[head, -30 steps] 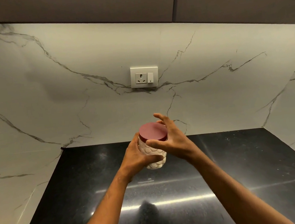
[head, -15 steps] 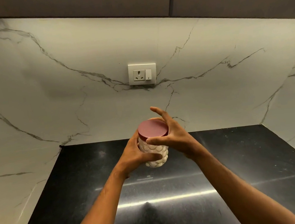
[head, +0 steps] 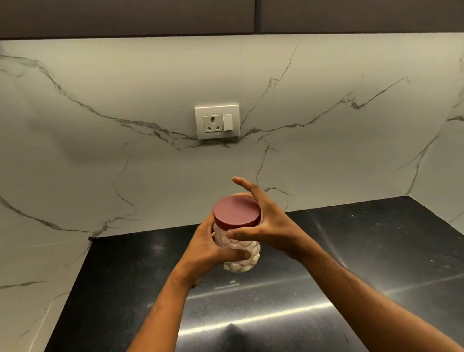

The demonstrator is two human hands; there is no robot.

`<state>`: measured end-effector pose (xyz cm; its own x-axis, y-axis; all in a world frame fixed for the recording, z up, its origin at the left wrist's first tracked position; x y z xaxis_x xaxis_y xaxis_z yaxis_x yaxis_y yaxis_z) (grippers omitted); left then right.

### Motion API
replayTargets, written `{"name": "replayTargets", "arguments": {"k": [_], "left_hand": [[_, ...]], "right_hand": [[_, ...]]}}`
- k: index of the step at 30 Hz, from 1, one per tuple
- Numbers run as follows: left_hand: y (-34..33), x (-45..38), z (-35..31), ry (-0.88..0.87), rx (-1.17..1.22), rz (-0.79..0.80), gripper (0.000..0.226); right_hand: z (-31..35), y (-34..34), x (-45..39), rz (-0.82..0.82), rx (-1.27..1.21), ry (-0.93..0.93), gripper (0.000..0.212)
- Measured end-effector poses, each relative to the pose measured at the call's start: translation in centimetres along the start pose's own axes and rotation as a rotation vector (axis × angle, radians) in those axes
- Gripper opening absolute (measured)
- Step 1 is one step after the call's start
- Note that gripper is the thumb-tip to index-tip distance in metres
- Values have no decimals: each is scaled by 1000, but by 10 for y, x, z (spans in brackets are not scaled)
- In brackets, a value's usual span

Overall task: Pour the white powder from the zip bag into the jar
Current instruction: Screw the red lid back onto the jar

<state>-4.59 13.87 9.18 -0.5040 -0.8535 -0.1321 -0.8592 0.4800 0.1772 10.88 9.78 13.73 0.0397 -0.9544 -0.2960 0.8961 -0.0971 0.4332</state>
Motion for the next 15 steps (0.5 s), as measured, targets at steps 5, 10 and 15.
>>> {"name": "replayTargets", "arguments": {"k": [5,10,15], "left_hand": [[0,-2,5,1,-10,-23,93],[-1,-3,6,-5,-9,-40,94],[-2,-1,13,12,-1,-27,94]], "right_hand": [[-6,-6,2,-89,18,10,103],[-10,-9,2,-124,19,6,103],[-17,-14,4,-136,18,-9,108]]}}
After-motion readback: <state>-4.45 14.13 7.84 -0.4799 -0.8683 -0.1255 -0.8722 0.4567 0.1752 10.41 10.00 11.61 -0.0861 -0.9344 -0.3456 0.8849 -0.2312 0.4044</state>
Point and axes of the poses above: each hand's wrist, its own x-axis away from the middle knuckle, its own y-axis out of the back of the hand, z = x × y, the point moved 3 cm from there along -x, towards the middle knuckle, and after that the axes turned 4 degrees about -z, right-handed, at the moved point
